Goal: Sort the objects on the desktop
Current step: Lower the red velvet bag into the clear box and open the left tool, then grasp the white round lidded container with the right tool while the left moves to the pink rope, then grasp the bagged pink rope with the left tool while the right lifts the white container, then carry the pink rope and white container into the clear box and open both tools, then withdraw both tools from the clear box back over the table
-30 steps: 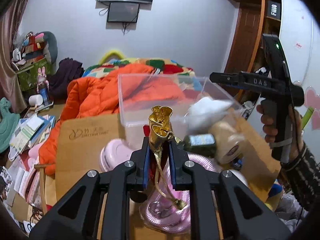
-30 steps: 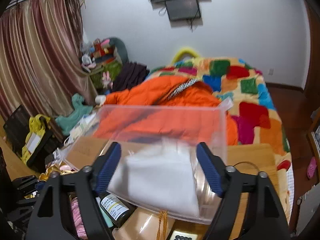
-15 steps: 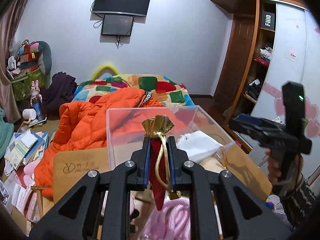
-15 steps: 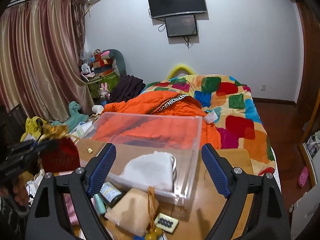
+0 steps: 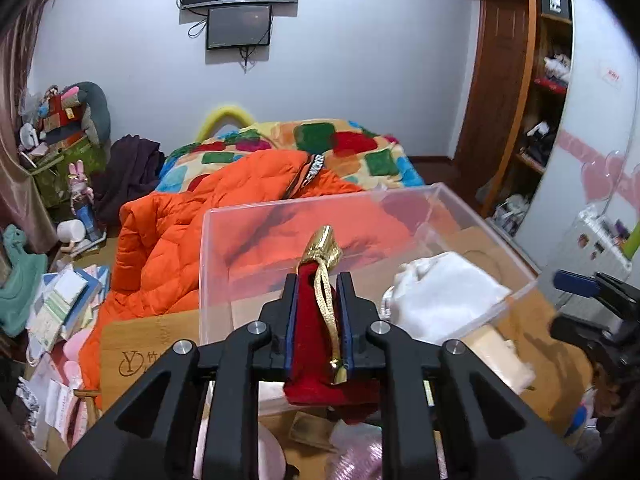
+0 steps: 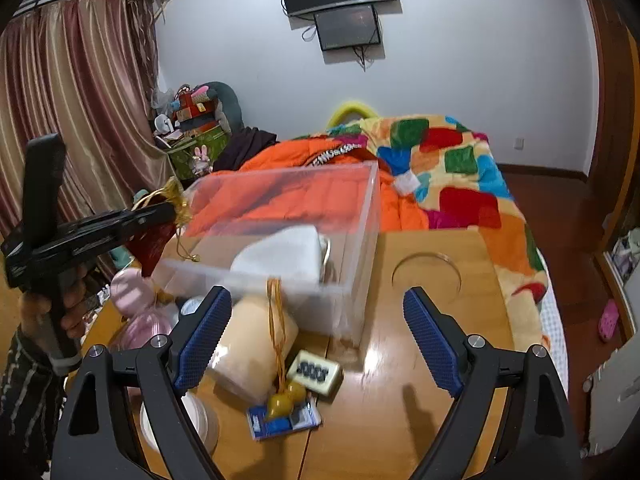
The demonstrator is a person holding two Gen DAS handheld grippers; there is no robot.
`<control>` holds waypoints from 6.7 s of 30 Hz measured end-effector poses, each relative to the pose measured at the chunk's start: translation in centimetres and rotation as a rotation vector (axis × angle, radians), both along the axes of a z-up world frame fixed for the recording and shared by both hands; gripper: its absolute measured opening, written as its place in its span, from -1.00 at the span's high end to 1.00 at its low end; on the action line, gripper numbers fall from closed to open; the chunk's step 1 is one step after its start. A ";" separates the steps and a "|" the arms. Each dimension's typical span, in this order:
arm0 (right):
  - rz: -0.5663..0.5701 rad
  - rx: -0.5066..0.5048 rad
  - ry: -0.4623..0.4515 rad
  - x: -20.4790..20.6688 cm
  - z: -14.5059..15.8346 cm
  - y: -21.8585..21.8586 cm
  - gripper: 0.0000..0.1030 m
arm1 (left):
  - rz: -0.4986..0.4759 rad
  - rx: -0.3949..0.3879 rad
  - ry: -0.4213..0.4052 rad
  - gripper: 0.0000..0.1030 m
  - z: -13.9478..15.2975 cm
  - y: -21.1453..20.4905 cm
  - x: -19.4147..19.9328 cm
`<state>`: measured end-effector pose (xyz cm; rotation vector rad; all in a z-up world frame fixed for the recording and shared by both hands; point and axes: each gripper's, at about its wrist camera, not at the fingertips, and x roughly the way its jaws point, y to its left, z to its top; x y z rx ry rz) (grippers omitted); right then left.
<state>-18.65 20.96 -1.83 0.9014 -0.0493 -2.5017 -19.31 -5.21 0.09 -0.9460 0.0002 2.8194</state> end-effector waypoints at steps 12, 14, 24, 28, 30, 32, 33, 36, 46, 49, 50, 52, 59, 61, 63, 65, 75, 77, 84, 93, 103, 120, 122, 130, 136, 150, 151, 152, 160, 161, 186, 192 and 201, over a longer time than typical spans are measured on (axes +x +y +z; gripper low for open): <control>0.010 0.060 -0.002 3.1 -1.6 -1.6 -0.67 | 0.088 -0.002 0.013 -0.30 0.4 -0.9 0.5; 0.017 0.095 0.009 3.7 -1.7 -2.0 -0.67 | 0.077 0.000 0.038 -0.31 1.1 -0.9 1.6; 0.017 0.139 0.011 5.5 -2.1 -2.5 -0.67 | 0.072 -0.050 0.086 -0.80 1.6 -1.3 7.6; 0.028 0.106 -0.013 6.7 -2.3 -2.7 -0.67 | 0.070 -0.070 0.070 -0.83 0.2 -1.3 9.8; 0.044 0.096 -0.025 7.5 -2.6 -3.1 -0.67 | 0.074 -0.078 0.055 -0.84 -0.6 -1.4 11.0; 0.059 0.099 -0.027 8.1 -2.8 -3.7 -0.67 | 0.079 -0.073 0.042 -0.84 -1.4 -1.7 12.1; 0.069 0.106 -0.026 8.5 -2.9 -4.2 -0.67 | 0.082 -0.066 0.031 -0.84 -1.9 -2.0 12.7; 0.096 0.116 -0.029 9.5 -3.4 -5.3 -0.67 | 0.090 -0.049 0.009 -0.84 -2.9 -2.5 14.0; 0.133 0.135 -0.076 9.6 -5.6 -8.5 -0.67 | 0.057 -0.033 -0.028 -0.84 -5.4 -2.8 16.3; 0.144 0.167 -0.054 9.8 -5.8 -9.3 -0.65 | 0.050 -0.026 -0.039 -0.84 -5.8 -3.0 16.3; 0.147 0.175 -0.044 9.9 -5.8 -9.5 -0.63 | 0.048 -0.024 -0.042 -0.84 -6.0 -3.0 16.3; 0.153 0.199 -0.018 10.2 -5.9 -10.1 -0.63 | 0.034 -0.017 -0.051 -0.84 -6.2 -3.0 16.1; 0.163 0.266 0.025 10.4 -6.2 -10.5 -0.39 | -0.016 -0.034 -0.071 -0.84 -6.6 -1.7 15.1; 0.169 0.264 0.006 10.1 -6.5 -10.4 -0.24 | -0.032 -0.043 -0.074 -0.85 -6.6 -1.2 14.7; 0.172 0.242 -0.010 9.8 -6.7 -10.1 -0.21 | -0.050 -0.051 -0.079 -0.85 -6.5 -0.7 14.3; 0.168 0.236 -0.011 9.6 -6.6 -9.8 -0.21 | -0.064 -0.065 -0.084 -0.85 -6.6 -0.3 13.8; 0.143 0.154 -0.001 9.7 -5.4 -6.9 -0.21 | -0.135 -0.074 -0.174 -0.86 -7.5 1.7 11.0; 0.139 0.150 0.012 9.8 -4.9 -6.6 -0.21 | -0.134 -0.070 -0.200 -0.86 -7.8 2.0 10.4; 0.118 0.112 0.023 10.0 -4.1 -5.4 -0.21 | -0.114 -0.080 -0.189 -0.61 -8.1 2.8 10.1; 0.111 0.066 0.007 9.7 -3.9 -4.6 -0.21 | -0.091 -0.086 -0.133 -0.21 -8.0 3.8 11.6; 0.108 0.046 0.018 10.3 -3.4 -4.0 -0.21 | -0.040 -0.010 -0.129 -0.16 -7.8 3.6 13.8; 0.107 0.062 0.057 10.2 -1.9 -3.6 -0.21 | 0.038 0.058 0.008 -0.16 -3.7 1.6 16.2; 0.105 0.066 0.065 9.9 -1.4 -3.4 -0.21 | 0.039 0.066 0.029 -0.16 -3.0 1.4 15.9; 0.097 0.077 0.121 8.1 0.9 -2.9 -0.21 | 0.034 0.062 0.107 -0.16 -0.2 1.1 14.2; 0.078 0.080 0.185 6.1 2.9 -3.2 -0.21 | 0.065 0.085 0.151 -0.16 1.4 0.5 11.7; 0.092 0.046 0.203 0.1 5.3 -5.6 -0.21 | 0.093 0.125 0.205 -0.16 4.5 -1.7 5.4; 0.099 0.048 0.200 -0.4 5.2 -6.0 -0.21 | 0.092 0.121 0.202 -0.16 4.4 -1.6 5.1; 0.102 0.050 0.197 -0.7 5.1 -6.2 -0.21 | 0.091 0.117 0.196 -0.16 4.3 -1.6 4.6; 0.090 0.049 0.142 -4.0 3.4 -7.8 -0.21 | 0.081 0.121 0.105 -0.16 1.5 -1.3 1.1; 0.086 0.051 0.137 -4.3 3.1 -8.0 -0.21 | 0.081 0.120 0.095 -0.16 1.2 -1.3 0.7; 0.073 0.227 0.105 -6.6 -0.8 -9.8 -0.21 | 0.063 0.100 -0.003 -0.17 -2.3 -0.5 -1.8; 0.071 0.165 0.100 -6.2 0.3 -8.8 -0.52 | 0.068 0.106 -0.023 -0.19 -2.4 -0.6 -1.8; 0.015 0.195 0.168 -4.3 1.6 -8.0 -0.59 | 0.073 0.076 -0.007 -0.32 -1.5 -0.3 -0.7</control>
